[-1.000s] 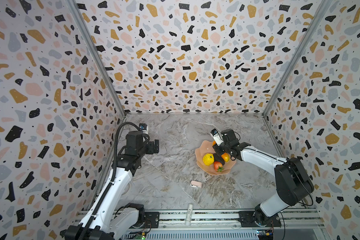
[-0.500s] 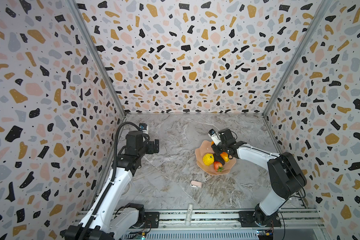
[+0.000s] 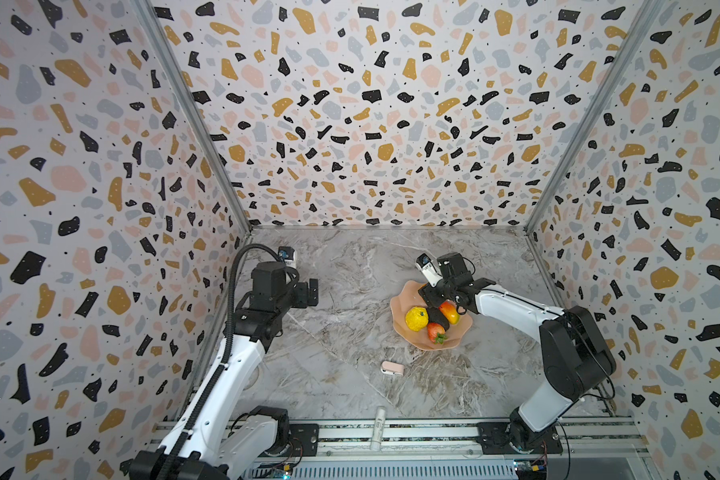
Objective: Place and organize the fake fruits in the fruit bowl
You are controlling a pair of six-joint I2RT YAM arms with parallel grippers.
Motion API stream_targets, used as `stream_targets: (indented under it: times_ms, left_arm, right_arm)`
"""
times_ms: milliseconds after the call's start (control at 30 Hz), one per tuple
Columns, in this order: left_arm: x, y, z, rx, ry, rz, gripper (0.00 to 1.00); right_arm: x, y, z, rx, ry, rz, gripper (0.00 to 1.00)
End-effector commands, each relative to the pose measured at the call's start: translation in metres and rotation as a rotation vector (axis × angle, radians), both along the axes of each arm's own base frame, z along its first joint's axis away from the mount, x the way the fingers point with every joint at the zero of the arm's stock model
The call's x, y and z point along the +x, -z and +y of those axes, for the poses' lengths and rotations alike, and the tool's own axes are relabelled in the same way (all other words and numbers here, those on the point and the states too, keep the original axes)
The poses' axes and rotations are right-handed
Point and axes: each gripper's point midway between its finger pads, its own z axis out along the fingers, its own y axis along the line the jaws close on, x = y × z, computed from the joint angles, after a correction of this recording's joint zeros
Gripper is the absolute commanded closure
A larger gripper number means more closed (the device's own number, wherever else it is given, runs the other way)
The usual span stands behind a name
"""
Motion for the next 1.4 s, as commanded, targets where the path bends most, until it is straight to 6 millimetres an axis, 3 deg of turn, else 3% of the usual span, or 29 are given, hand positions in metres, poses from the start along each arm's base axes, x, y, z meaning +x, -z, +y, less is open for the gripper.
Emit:
stream_targets:
  times_ms: [0,100,167,300,467,667,833,933,1100,1133,1367]
  left_arm:
    - [0.003,-0.007,-0.004,-0.015,0.012,-0.033,0.00]
    - [0.007,-0.018,-0.007,-0.098,-0.015,-0.079,0.00]
    - [0.013,-0.027,-0.006,-0.186,-0.068,-0.153,0.00]
    - [0.019,-0.028,0.025,-0.245,-0.273,-0.327,0.00]
    - [0.019,-0.008,0.051,-0.177,-0.387,-0.490,0.00]
    - [0.015,0.033,0.072,-0.032,-0.478,-0.451,0.00]
    - [0.000,0.064,0.089,0.043,-0.537,-0.454,0.00]
    - [-0.002,0.082,0.095,0.064,-0.558,-0.455,0.00]
    - [0.012,0.083,0.091,0.101,-0.519,-0.472,0.00]
    - [0.014,0.091,0.093,0.097,-0.520,-0.458,0.00]
    - [0.017,0.097,0.083,0.095,-0.441,-0.450,0.00]
  right_arm:
    - [-0.008,-0.059,-0.011,0.068,0.051,-0.110,0.01]
    - [-0.022,-0.086,-0.033,0.153,0.137,-0.193,0.01]
    - [-0.030,-0.097,-0.059,0.210,0.235,-0.268,0.01]
    - [-0.046,-0.105,-0.115,0.307,0.447,-0.423,0.01]
    - [-0.072,-0.091,-0.187,0.331,0.704,-0.628,0.01]
    - [-0.086,-0.057,-0.223,0.327,0.785,-0.722,0.01]
    - [-0.078,-0.027,-0.222,0.318,0.774,-0.666,0.01]
    - [-0.068,-0.028,-0.220,0.309,0.766,-0.668,0.01]
    - [-0.051,-0.032,-0.215,0.312,0.717,-0.705,0.01]
    - [-0.047,-0.030,-0.213,0.310,0.703,-0.707,0.01]
    - [-0.024,-0.004,-0.205,0.327,0.615,-0.601,0.01]
